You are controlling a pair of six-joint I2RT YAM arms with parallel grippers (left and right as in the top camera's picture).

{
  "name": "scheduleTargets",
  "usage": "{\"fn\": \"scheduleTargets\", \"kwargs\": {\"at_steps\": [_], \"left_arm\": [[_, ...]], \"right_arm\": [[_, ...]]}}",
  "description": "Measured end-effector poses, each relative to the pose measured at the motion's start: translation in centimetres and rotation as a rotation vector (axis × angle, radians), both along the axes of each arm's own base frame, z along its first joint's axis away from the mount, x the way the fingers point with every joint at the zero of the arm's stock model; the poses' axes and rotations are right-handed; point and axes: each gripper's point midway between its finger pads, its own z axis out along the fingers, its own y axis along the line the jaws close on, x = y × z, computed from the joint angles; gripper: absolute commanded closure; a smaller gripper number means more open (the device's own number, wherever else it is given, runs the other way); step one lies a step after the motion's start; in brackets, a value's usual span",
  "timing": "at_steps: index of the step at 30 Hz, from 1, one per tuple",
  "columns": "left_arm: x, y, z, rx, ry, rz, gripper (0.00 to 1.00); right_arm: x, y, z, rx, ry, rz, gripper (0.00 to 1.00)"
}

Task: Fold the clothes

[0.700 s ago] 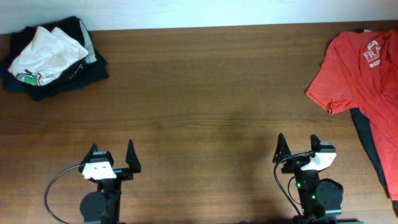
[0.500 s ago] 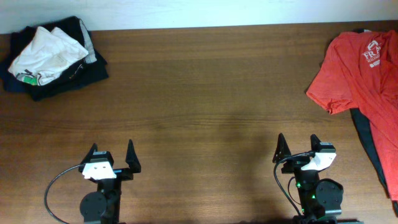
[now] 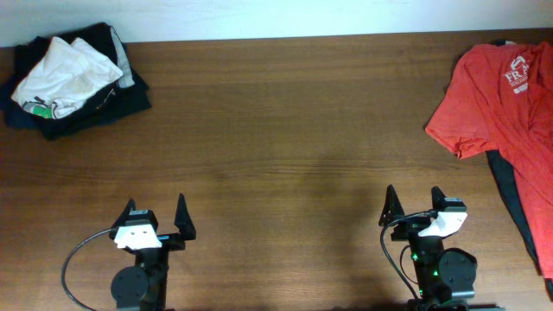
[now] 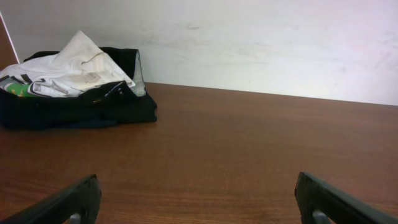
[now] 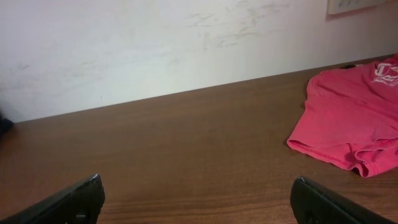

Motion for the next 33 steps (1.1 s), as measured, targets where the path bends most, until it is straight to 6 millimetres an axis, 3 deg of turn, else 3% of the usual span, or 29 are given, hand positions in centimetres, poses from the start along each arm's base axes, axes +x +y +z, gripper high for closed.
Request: {"fn": "scheduleTargets", "kwargs": {"at_steps": [21, 24, 26, 30, 31, 33], "left_arm": [[0.0, 0.0, 0.0, 0.000, 0.000, 0.000, 0.01], [0.0, 0.0, 0.0, 0.000, 0.000, 0.000, 0.01], [0.0, 0.0, 0.0, 0.000, 0.000, 0.000, 0.01], [0.0, 0.0, 0.0, 0.000, 0.000, 0.000, 0.01], [0.0, 0.0, 0.0, 0.000, 0.000, 0.000, 0.01], [0.0, 0.0, 0.0, 0.000, 0.000, 0.000, 0.01]], "right_arm": [[0.0, 0.3, 0.1, 0.009, -0.002, 0.016, 0.01], [-0.5, 4.1, 0.6, 0.198, 0.003, 0.229, 0.01], [-1.9, 7.7, 0.8, 0.333, 0.049, 0.443, 0.01], [-4.0, 10.8, 1.2, 0.494, 0.132, 0.647, 0.01], [-4.2, 11.0, 1.7, 0.505, 0.120, 0.670, 0.01], [-5.1, 11.6, 5.5, 0.463, -0.036, 0.756, 0.01]]}}
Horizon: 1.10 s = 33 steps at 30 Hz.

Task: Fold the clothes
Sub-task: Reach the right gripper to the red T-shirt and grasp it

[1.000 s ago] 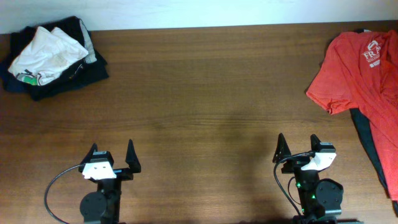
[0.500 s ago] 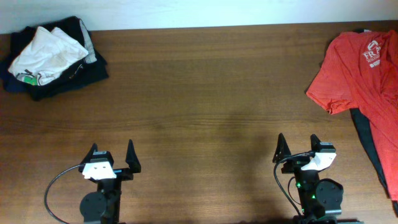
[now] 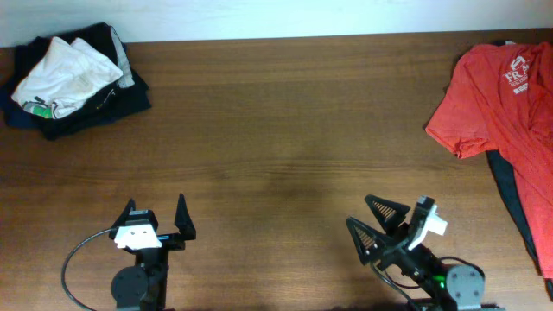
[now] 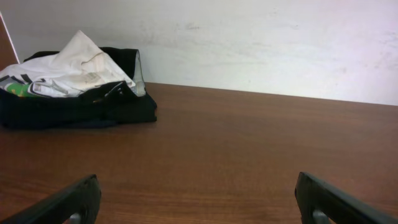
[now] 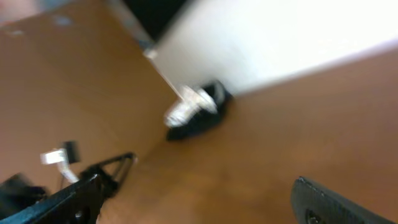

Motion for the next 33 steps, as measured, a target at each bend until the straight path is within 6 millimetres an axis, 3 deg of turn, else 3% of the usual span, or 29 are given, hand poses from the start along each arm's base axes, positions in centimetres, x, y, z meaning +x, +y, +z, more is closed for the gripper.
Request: {"fn": "scheduleTargets", "kwargs": {"at_steps": [2, 5, 9, 12, 15, 16, 18, 21, 24, 26, 31, 33], "left_arm": [[0.0, 0.0, 0.0, 0.000, 0.000, 0.000, 0.01], [0.0, 0.0, 0.0, 0.000, 0.000, 0.000, 0.01], [0.0, 0.0, 0.0, 0.000, 0.000, 0.000, 0.01], [0.0, 0.0, 0.0, 0.000, 0.001, 0.002, 0.01], [0.0, 0.1, 0.0, 0.000, 0.002, 0.003, 0.01], [0.0, 0.1, 0.0, 0.000, -0.001, 0.003, 0.01], [0.0, 0.1, 0.0, 0.000, 0.002, 0.004, 0.01], [0.0, 0.1, 0.0, 0.000, 0.000, 0.003, 0.01], [0.0, 0.1, 0.0, 0.000, 0.000, 0.003, 0.01], [0.0, 0.1, 0.0, 0.000, 0.000, 0.003, 0.01], [0.0, 0.1, 0.0, 0.000, 0.000, 0.003, 0.01], [0.0, 0.1, 0.0, 0.000, 0.000, 0.004, 0.01]], "right_arm": [[-0.6, -0.1, 2.5, 0.005, -0.123, -0.004, 0.01], [-0.2, -1.1, 4.7, -0.030, -0.177, -0.099, 0.01], [2.2, -4.4, 5.7, -0.195, -0.087, -0.340, 0.01], [6.1, -9.1, 8.6, -0.343, 0.058, -0.612, 0.01], [11.0, -11.6, 12.1, -0.506, 0.180, -0.721, 0.01], [12.4, -12.3, 11.9, -0.579, 0.261, -0.736, 0.01], [15.7, -13.6, 11.0, -0.722, 0.419, -0.748, 0.01], [19.9, -15.3, 7.9, -0.931, 0.646, -0.719, 0.01], [24.2, -16.2, 4.7, -1.037, 0.761, -0.695, 0.01], [24.9, -16.7, 2.5, -1.083, 0.813, -0.681, 0.01], [25.7, -23.1, -6.3, -1.117, 1.072, -0.692, 0.01], [25.4, -25.1, -8.7, -1.113, 1.143, -0.694, 0.01]]}}
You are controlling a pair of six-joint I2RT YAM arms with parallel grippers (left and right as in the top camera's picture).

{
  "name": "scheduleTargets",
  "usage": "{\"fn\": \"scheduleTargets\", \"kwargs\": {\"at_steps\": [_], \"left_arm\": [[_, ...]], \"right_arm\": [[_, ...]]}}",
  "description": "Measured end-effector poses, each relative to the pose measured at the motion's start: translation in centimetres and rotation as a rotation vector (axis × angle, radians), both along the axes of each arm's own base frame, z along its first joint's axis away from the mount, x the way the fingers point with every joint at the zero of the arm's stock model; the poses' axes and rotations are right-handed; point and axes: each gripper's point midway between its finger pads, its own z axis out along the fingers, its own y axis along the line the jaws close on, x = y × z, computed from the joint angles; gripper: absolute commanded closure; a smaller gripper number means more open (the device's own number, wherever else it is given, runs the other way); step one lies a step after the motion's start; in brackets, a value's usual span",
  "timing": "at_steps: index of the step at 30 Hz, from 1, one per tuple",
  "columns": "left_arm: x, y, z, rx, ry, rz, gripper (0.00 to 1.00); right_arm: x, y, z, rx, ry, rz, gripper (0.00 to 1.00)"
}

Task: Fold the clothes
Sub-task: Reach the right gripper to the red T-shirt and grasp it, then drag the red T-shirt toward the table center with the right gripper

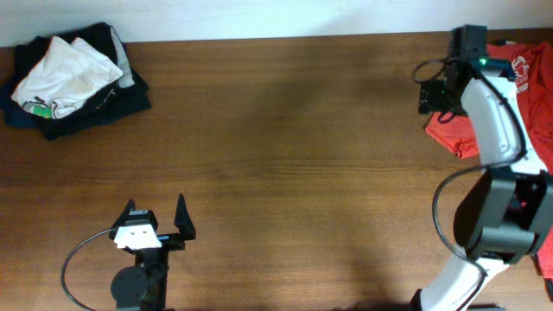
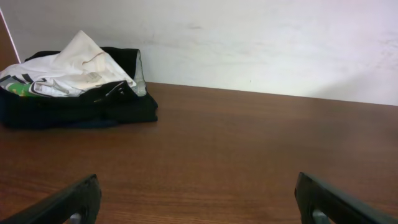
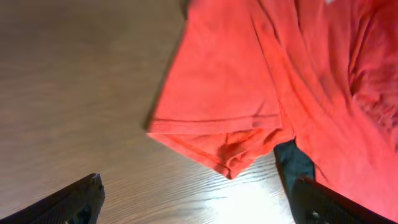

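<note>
A red T-shirt lies spread at the table's far right, over a dark garment. My right gripper hangs open above the shirt's left sleeve. In the right wrist view the sleeve hem lies just ahead of the open right gripper, which holds nothing. My left gripper rests open at the near left, also with nothing between its fingers.
A pile of clothes, white on top of black, sits at the far left corner and shows in the left wrist view. A pale wall runs along the table's far edge. Bare wood lies between the pile and the shirt.
My right arm has gone from the near right edge, where it was turned toward the left, out to the far right over the red shirt's sleeve. The left arm has not moved.
Both grippers first rested open at the near edge, facing the wall. Then the right arm was swung and tilted toward the left side. Now it reaches over the red shirt's sleeve, still open. The clothes lie as before.
</note>
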Motion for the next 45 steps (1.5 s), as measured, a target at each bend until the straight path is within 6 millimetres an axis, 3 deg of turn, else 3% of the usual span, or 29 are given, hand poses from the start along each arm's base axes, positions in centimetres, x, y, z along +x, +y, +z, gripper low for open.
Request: {"fn": "scheduleTargets", "kwargs": {"at_steps": [3, 7, 10, 11, 13, 17, 25, 26, 29, 30, 32, 34, 36, 37, 39, 40, 41, 42, 45], "left_arm": [[0.0, 0.0, 0.0, 0.000, 0.000, 0.000, 0.01], [0.0, 0.0, 0.0, 0.000, 0.000, 0.000, 0.01], [0.0, 0.0, 0.0, 0.000, 0.000, 0.000, 0.01], [0.0, 0.0, 0.0, 0.000, 0.000, 0.000, 0.01], [0.0, 0.0, 0.0, 0.000, 0.000, 0.000, 0.01], [0.0, 0.0, 0.0, 0.000, 0.000, 0.000, 0.01], [0.0, 0.0, 0.0, 0.000, 0.000, 0.000, 0.01], [0.0, 0.0, 0.0, 0.000, 0.000, 0.000, 0.01], [0.0, 0.0, 0.0, 0.000, 0.000, 0.000, 0.01], [0.0, 0.0, 0.0, 0.000, 0.000, 0.000, 0.01], [0.0, 0.0, 0.0, 0.000, 0.000, 0.000, 0.01], [0.0, 0.0, 0.0, 0.000, 0.000, 0.000, 0.01], [0.0, 0.0, 0.0, 0.000, 0.000, 0.000, 0.01], [0.0, 0.0, 0.0, 0.000, 0.000, 0.000, 0.01], [0.0, 0.0, 0.0, 0.000, 0.000, 0.000, 0.01], [0.0, 0.0, 0.0, 0.000, 0.000, 0.000, 0.01], [0.0, 0.0, 0.0, 0.000, 0.000, 0.000, 0.01], [0.0, 0.0, 0.0, 0.000, 0.000, 0.000, 0.01], [0.0, 0.0, 0.0, 0.000, 0.000, -0.001, 0.01]], "right_arm": [[-0.4, -2.4, -2.4, 0.017, 0.038, -0.052, 0.01], [-1.7, -5.7, -8.3, 0.165, 0.103, -0.137, 0.01], [-2.0, -6.0, -10.0, 0.223, 0.114, -0.150, 0.01], [-2.0, -5.7, -10.6, 0.241, 0.121, -0.148, 0.06], [-2.1, -5.3, -11.9, 0.264, 0.141, -0.143, 0.42], [-2.1, -4.9, -12.3, 0.286, 0.151, -0.140, 0.94], [-3.7, -4.6, -11.4, 0.310, 0.199, -0.237, 0.96], [-3.4, -4.7, -10.1, 0.309, 0.172, -0.262, 0.96], [-2.0, -5.3, -2.9, 0.274, 0.020, -0.274, 0.96], [-1.3, -5.7, 2.4, 0.241, -0.105, -0.268, 0.96], [-1.2, -5.8, 9.8, 0.196, -0.274, -0.252, 0.96], [-2.8, -5.2, 20.9, 0.133, -0.523, -0.217, 0.96], [-5.4, -3.3, 28.8, 0.090, -0.700, -0.176, 0.96], [-6.3, -1.9, 31.6, 0.081, -0.760, -0.144, 0.96], [-7.9, 3.2, 37.0, 0.099, -0.890, -0.017, 0.96], [-8.7, 6.3, 38.9, 0.128, -0.934, 0.063, 0.96], [-9.2, 8.1, 39.6, 0.150, -0.949, 0.111, 0.96], [-10.5, 11.6, 39.3, 0.202, -0.913, 0.199, 0.96], [-10.1, 13.0, 37.2, 0.226, -0.827, 0.224, 0.96]]}}
